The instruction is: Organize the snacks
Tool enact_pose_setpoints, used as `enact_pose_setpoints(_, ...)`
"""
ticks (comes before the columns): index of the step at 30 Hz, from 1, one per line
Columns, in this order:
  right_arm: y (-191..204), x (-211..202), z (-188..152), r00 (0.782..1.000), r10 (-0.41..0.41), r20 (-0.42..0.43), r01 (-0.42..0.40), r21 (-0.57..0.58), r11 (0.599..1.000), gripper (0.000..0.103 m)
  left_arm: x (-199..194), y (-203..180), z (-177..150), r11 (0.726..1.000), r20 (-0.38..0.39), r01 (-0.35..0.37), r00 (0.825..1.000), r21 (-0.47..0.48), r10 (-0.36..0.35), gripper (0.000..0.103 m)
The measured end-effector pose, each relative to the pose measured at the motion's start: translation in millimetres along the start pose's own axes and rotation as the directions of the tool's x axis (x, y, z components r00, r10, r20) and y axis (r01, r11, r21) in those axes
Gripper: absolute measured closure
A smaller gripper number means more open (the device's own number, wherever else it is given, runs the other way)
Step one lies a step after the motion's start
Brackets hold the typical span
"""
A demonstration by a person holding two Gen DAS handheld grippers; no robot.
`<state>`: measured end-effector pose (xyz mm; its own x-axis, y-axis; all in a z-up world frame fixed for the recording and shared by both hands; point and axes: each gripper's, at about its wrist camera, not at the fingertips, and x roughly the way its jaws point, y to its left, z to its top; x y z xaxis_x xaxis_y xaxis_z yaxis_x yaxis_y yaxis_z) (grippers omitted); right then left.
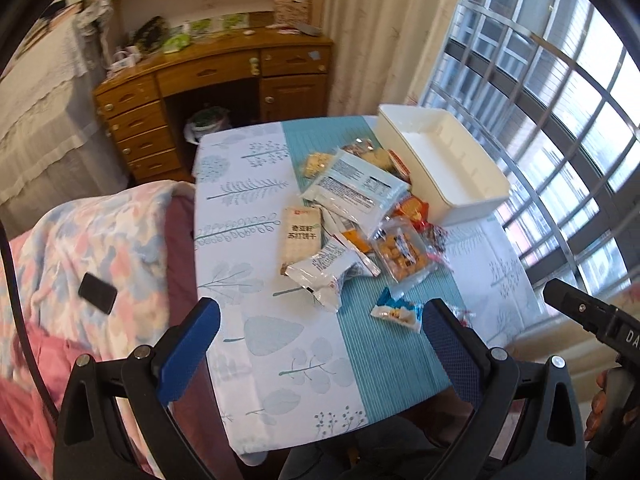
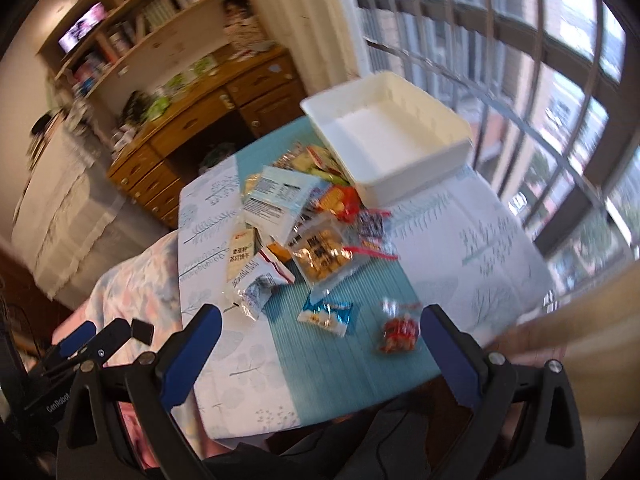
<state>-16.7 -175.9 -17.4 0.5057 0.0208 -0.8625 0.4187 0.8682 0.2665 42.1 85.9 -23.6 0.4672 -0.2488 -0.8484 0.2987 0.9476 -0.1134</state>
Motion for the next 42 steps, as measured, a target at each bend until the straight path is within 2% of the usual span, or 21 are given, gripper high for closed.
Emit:
enact_pose_setpoints(8, -21.7, 7.2, -23.4, 0.997, -0.048, -0.059, 0.057, 0.158, 0.986, 0.003, 23.6, -0.9, 5.9, 0.996, -0.055, 0.046, 0.998, 0.077, -0.042, 0.002)
enact_pose_setpoints(13, -40.0, 28.7, -31.9, 0.989, -0.049, -0.137, 0.083, 0.252, 0.964, 0.003, 46.3, -9.1, 12.0, 0.991, -0.094, 0.029, 0.995, 0.128, -0.017, 0.002)
enact_pose_setpoints(16, -57.1, 46.2, -32.0, 0.982, -0.025, -0.188, 0.090, 0.345, 0.934, 0.003, 64.2, -13.6, 18.5, 0.990, -0.145, 0.026, 0.989, 0.142, -0.006, 0.002)
enact_pose_setpoints(18, -69.8, 62.2, -30.5, 0.972, -0.008, -0.234, 0.110, 0.424, 0.899, 0.003, 76.6, -17.1, 24.3, 0.988, -0.181, 0.012, 0.983, 0.157, 0.017, 0.002)
enact_pose_setpoints(20, -79.1, 76.4, -30.3, 0.959, -0.014, -0.282, 0.152, 0.473, 0.868, 0.003, 87.9, -19.6, 28.1, 0.985, -0.214, -0.015, 0.976, 0.174, 0.052, 0.002)
enact_pose_setpoints(23, -88.2, 97.6, -28.3, 0.943, 0.015, -0.332, 0.169, 0.519, 0.838, 0.003, 106.1, -22.8, 34.5, 0.980, -0.252, -0.020, 0.965, 0.196, 0.070, 0.002)
enact_pose_setpoints(26, -95.1, 118.0, -27.0, 0.919, 0.033, -0.393, 0.204, 0.543, 0.814, 0.007, 128.1, -23.6, 41.9, 0.980, -0.294, -0.023, 0.952, 0.196, 0.081, 0.002)
enact_pose_setpoints(32, -107.8, 154.1, -24.8, 0.869, 0.033, -0.493, 0.284, 0.553, 0.783, 0.007, 176.6, -27.6, 50.8, 0.983, -0.382, -0.017, 0.920, 0.182, 0.086, 0.002)
enact_pose_setpoints(35, -115.4, 169.2, -28.7, 0.845, 0.029, -0.535, 0.320, 0.549, 0.772, 0.009, 207.6, -31.5, 49.8, 0.983, -0.435, -0.015, 0.895, 0.183, 0.095, 0.002)
enact_pose_setpoints(39, -123.2, 185.2, -32.8, 0.822, 0.023, -0.568, 0.350, 0.536, 0.768, 0.014, 243.8, -32.9, 45.1, 0.984, -0.504, -0.008, 0.858, 0.177, 0.098, 0.002)
enact_pose_setpoints(42, -127.0, 194.3, -35.0, 0.811, 0.011, -0.585, 0.363, 0.519, 0.773, 0.017, 263.3, -33.2, 43.6, 0.985, -0.526, -0.017, 0.844, 0.174, 0.108, 0.002)
